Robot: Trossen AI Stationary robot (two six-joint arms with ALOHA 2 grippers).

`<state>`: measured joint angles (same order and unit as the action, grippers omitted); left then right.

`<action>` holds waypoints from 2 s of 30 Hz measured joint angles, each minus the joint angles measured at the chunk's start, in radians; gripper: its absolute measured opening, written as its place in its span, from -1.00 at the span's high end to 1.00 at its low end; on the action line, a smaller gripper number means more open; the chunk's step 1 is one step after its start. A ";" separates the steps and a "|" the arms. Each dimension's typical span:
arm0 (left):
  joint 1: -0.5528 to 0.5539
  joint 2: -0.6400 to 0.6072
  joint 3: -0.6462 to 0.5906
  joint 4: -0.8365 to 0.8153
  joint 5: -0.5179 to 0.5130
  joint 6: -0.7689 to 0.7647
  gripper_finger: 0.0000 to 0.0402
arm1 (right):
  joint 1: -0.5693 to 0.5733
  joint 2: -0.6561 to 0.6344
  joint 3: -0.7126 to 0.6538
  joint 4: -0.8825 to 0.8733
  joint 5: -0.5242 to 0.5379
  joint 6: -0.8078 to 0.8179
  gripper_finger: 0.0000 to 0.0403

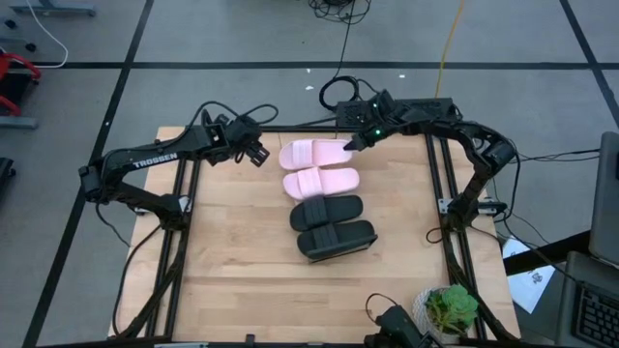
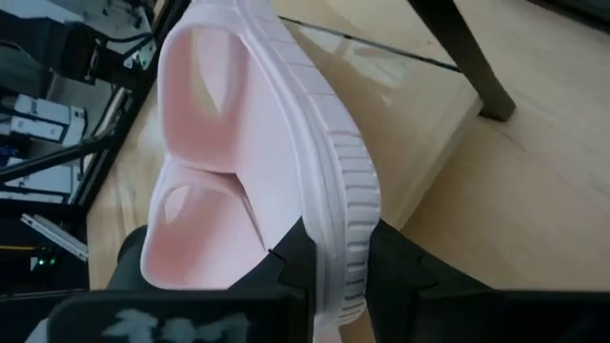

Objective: Pick and place slides into the shelf
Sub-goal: Put the pink slide on the shelf

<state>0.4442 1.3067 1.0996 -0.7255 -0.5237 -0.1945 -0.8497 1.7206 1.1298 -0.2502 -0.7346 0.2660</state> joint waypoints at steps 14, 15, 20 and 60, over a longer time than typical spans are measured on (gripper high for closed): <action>0.000 0.000 0.000 0.044 0.000 0.067 -0.17 | 0.003 0.000 -0.042 0.087 0.032 0.016 0.78; 0.000 0.000 0.000 0.044 0.000 0.068 -0.17 | 0.003 0.000 -0.042 0.094 0.026 0.019 0.78; 0.000 0.000 0.000 0.045 0.000 0.071 -0.17 | 0.015 0.001 -0.042 0.093 0.032 0.021 0.78; 0.000 0.000 0.000 0.094 -0.001 0.141 -0.17 | 0.007 0.045 -0.042 0.096 0.035 -0.009 0.10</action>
<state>0.4446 1.3067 1.0996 -0.6315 -0.5243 -0.0532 -0.8429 1.7657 1.0874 -0.1547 -0.6997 0.2568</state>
